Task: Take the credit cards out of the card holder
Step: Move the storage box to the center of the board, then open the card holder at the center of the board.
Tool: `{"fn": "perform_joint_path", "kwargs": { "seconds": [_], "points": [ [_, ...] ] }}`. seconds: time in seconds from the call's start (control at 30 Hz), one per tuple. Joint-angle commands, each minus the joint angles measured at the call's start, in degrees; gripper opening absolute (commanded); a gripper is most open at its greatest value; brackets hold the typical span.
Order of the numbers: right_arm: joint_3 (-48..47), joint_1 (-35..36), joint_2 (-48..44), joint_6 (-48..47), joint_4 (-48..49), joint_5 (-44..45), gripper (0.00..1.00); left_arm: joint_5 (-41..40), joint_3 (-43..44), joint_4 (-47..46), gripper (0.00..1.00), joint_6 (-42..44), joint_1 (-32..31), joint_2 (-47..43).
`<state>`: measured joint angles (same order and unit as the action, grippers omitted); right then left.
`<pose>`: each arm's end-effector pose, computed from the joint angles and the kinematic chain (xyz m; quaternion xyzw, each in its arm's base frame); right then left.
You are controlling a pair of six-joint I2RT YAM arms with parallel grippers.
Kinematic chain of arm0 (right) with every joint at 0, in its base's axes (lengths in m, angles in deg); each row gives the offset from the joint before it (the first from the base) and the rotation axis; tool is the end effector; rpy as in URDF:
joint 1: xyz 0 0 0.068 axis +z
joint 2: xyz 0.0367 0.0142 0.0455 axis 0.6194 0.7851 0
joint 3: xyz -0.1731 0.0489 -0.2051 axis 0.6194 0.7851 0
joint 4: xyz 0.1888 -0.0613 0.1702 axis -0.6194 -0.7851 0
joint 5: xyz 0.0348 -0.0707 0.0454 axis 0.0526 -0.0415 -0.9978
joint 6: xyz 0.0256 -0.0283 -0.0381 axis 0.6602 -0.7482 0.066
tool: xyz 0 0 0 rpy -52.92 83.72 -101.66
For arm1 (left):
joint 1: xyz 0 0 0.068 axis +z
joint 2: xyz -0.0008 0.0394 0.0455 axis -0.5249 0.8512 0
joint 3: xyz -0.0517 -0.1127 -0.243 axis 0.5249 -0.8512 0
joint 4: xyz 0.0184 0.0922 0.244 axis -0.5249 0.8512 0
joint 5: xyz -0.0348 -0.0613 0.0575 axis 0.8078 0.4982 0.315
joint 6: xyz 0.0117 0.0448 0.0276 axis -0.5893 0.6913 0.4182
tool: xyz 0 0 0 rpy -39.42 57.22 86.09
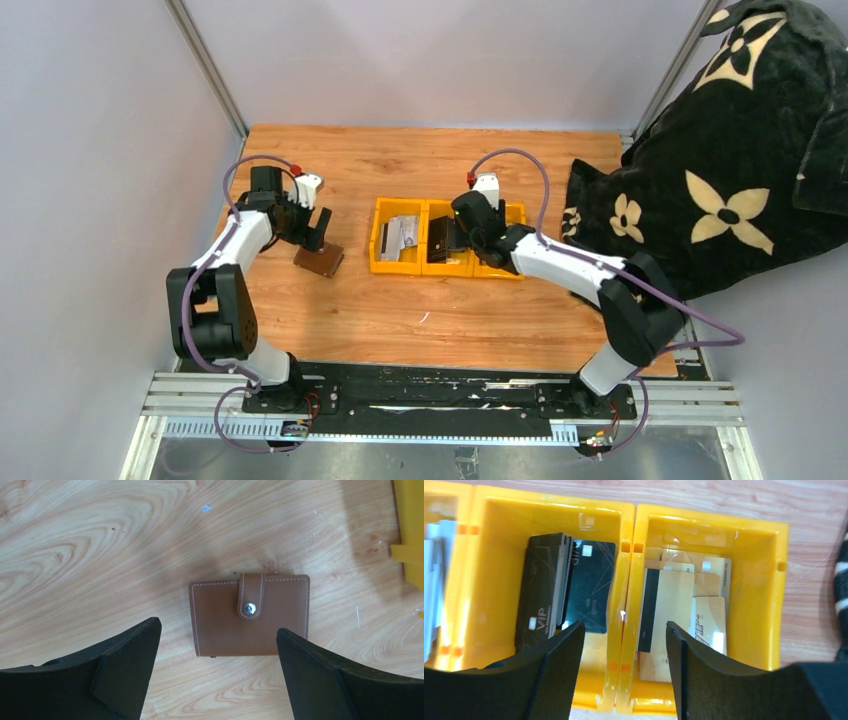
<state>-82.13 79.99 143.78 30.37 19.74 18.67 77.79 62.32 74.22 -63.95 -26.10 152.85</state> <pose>0.2756 0.2226 0.2293 -0.0208 0.8771 0.0440 0.4778 0.3039 0.0211 0.2201 0.1877 0.9322 -0.0388 0.3071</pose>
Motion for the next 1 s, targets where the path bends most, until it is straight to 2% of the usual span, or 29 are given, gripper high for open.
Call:
{"fn": "perform_joint_path", "kwargs": {
  "seconds": [0.0, 0.17, 0.23, 0.4, 0.83, 0.9, 0.97],
  "points": [
    [0.96, 2.07, -7.43, -2.18, 0.83, -0.59, 0.67, 0.64, 4.99, 4.01, 0.93, 0.71, 0.33, 4.64],
    [0.4, 5.21, -11.49, -5.01, 1.43, -1.11, 0.72, 1.6, 9.42, 8.4, 0.65, -0.32, 0.41, 10.17],
    [0.27, 6.39, -12.3, -5.38, 1.48, -1.47, 0.72, 1.19, 10.29, 10.13, 0.6, 0.09, 0.41, 12.32],
    [-0.41, 9.35, -12.9, -7.18, 2.54, -2.98, 0.74, 0.56, 11.29, 11.0, 0.58, 0.43, 2.45, 14.79],
    [-5.36, 14.25, -8.05, -9.94, 2.91, -8.07, 0.81, 4.37, 11.75, 11.61, 0.65, 1.23, 4.46, 18.94],
    [-5.76, 14.59, -7.83, -10.11, 2.89, -8.99, 0.82, 4.42, 12.35, 12.04, 0.62, 1.54, 4.46, 20.1],
    [-5.99, 14.94, -7.78, -10.43, 2.87, -9.94, 0.82, 4.68, 12.9, 12.62, 0.53, 1.82, 4.46, 20.76]
  ]
}}
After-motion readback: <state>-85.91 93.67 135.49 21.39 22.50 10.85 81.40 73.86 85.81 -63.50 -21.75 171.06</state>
